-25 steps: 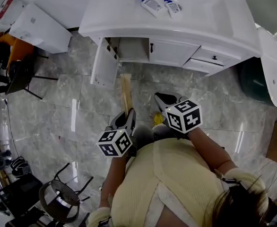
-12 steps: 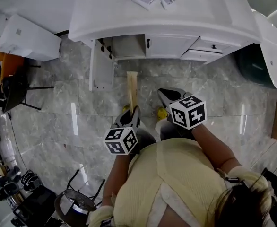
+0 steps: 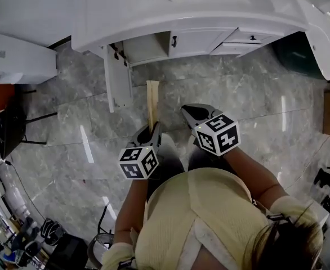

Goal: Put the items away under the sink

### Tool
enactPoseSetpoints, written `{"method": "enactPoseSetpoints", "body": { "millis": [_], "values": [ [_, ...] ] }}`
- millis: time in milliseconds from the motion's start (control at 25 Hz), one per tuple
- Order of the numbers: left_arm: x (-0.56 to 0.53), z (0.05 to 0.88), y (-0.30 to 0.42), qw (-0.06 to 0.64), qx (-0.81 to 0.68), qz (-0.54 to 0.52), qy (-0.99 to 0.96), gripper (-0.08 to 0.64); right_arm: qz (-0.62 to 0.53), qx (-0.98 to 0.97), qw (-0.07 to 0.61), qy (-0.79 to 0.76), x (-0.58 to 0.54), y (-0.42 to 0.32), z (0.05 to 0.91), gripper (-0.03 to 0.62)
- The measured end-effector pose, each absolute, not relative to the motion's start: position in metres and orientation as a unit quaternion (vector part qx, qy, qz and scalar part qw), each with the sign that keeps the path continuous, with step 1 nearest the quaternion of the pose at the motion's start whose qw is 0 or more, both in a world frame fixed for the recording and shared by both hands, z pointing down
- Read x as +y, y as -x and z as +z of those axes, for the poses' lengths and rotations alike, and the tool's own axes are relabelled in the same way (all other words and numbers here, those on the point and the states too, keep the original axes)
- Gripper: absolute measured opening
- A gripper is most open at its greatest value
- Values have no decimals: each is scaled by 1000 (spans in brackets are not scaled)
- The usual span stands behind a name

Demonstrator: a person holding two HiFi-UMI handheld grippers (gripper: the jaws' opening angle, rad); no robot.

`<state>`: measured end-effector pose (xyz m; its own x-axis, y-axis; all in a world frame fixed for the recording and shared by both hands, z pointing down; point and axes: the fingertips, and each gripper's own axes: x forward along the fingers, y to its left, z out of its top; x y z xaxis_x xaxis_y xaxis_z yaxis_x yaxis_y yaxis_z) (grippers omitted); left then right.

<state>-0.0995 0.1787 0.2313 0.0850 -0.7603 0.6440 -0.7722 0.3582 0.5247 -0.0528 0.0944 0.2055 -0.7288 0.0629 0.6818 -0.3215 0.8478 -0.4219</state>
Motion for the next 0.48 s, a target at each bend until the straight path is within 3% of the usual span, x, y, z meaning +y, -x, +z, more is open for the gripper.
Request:
{"method": "enactPoseSetpoints", "body": {
  "millis": [480],
  "values": [
    [166, 284, 127, 496, -643, 44, -582, 72, 302, -872, 363, -127, 90, 74, 250, 25]
  ]
}}
